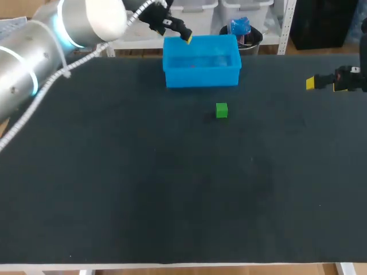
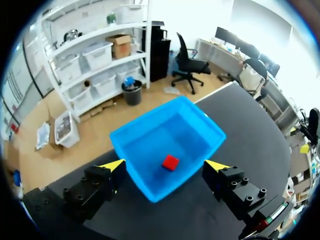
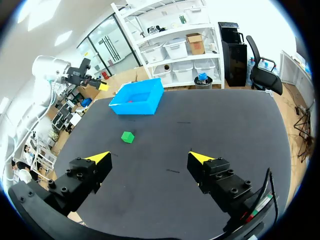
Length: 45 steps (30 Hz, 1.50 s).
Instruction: Use the left arm to pick the red cube and place it into the blue plastic box first, then use the right arm to grasp the green cube and put it into the same blue plastic box after the first action is fully finished.
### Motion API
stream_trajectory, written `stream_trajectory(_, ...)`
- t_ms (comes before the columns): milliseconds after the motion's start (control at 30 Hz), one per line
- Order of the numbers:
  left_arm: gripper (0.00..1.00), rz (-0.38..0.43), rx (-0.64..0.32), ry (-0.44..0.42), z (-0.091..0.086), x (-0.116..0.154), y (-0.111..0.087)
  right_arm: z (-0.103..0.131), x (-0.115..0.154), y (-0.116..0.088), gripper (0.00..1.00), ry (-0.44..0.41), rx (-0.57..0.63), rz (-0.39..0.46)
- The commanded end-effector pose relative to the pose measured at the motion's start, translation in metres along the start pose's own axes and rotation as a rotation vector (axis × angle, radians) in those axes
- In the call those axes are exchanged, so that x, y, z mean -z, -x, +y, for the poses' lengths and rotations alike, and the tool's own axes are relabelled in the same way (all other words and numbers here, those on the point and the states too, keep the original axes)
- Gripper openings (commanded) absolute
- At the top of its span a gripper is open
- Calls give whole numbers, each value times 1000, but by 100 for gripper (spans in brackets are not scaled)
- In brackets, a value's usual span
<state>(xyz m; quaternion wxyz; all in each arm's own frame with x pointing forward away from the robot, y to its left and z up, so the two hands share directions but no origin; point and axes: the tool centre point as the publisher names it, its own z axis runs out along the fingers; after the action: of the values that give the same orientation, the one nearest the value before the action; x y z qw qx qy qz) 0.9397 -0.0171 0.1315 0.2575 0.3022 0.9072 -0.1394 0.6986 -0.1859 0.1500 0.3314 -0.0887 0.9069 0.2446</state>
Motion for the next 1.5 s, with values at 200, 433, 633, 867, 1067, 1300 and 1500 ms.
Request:
stream_trajectory(200, 100, -261, -11, -1, -32, 112, -133, 0, -1, 0, 100, -2, 0, 1)
stream_trajectory(433, 100, -292, 24, 5, -47, 140, -196, 0, -1, 0, 100, -2, 0, 1)
stream_trajectory(633, 100, -345, 35, 5, -56, 162, -238, 0, -1, 0, 100, -2, 0, 1)
stream_trajectory(867, 100, -410, -5, -42, -60, 184, -272, 0, -1, 0, 100, -2, 0, 1)
stream_trajectory(1067, 100, -382, -43, -102, -63, 185, -289, 0, -1, 0, 100, -2, 0, 1)
stream_trajectory(1300, 100, -345, -64, -153, -62, 185, -289, 0, -1, 0, 100, -2, 0, 1)
stream_trajectory(1500, 100, -322, -87, -179, -61, 185, -287, 0, -1, 0, 100, -2, 0, 1)
